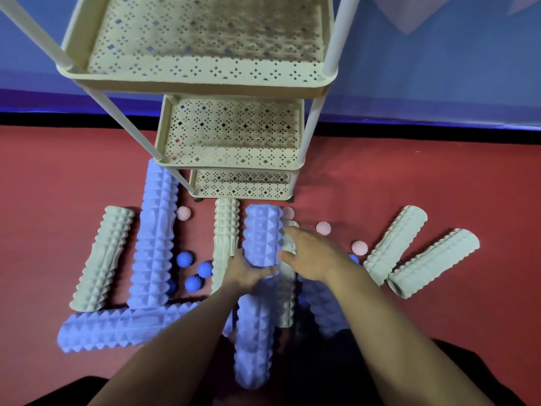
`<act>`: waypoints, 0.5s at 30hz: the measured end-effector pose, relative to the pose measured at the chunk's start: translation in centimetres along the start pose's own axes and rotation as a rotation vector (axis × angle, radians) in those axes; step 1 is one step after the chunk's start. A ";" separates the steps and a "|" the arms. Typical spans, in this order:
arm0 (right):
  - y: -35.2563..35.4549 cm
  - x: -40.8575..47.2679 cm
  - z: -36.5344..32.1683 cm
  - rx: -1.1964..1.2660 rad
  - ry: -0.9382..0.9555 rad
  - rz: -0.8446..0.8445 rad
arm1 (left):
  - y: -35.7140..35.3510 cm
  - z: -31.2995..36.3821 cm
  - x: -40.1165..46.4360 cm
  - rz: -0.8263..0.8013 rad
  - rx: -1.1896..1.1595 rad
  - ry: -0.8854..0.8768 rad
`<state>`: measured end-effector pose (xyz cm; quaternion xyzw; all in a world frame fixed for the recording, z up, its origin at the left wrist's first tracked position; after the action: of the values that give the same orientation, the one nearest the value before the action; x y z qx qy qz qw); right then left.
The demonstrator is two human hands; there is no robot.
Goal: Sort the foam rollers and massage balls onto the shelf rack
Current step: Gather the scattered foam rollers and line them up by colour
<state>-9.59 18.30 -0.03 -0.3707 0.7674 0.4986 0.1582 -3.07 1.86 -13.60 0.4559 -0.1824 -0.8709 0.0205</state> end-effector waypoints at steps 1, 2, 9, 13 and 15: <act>0.1 -0.1 -0.2 0.015 0.004 -0.012 | 0.7 0.9 -1.0 -0.012 -0.026 -0.019; 0.3 -0.3 -0.5 0.038 0.014 -0.019 | 1.3 2.0 -2.2 -0.028 -0.056 -0.041; 3.6 -5.3 -3.1 0.319 0.079 0.047 | 6.8 9.3 -11.0 -0.132 -0.273 -0.213; 5.6 -10.4 -5.5 0.422 0.145 0.141 | 9.3 12.8 -17.8 -0.104 -0.326 -0.328; 6.4 -12.6 -6.7 0.450 0.192 0.174 | 10.2 14.5 -21.7 -0.086 -0.344 -0.402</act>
<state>-4.91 19.07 14.90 -0.3044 0.8996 0.2894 0.1197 -3.38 1.12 14.41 0.2709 -0.0126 -0.9622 0.0238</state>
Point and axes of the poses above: each hand's wrist, its own x-axis towards the middle knuckle, its own y-axis out of the back of the hand, z = x × y, the point moved 6 cm from there along x, towards the middle knuckle, and after that the axes turned 7 degrees about y, right-handed, at the moved point
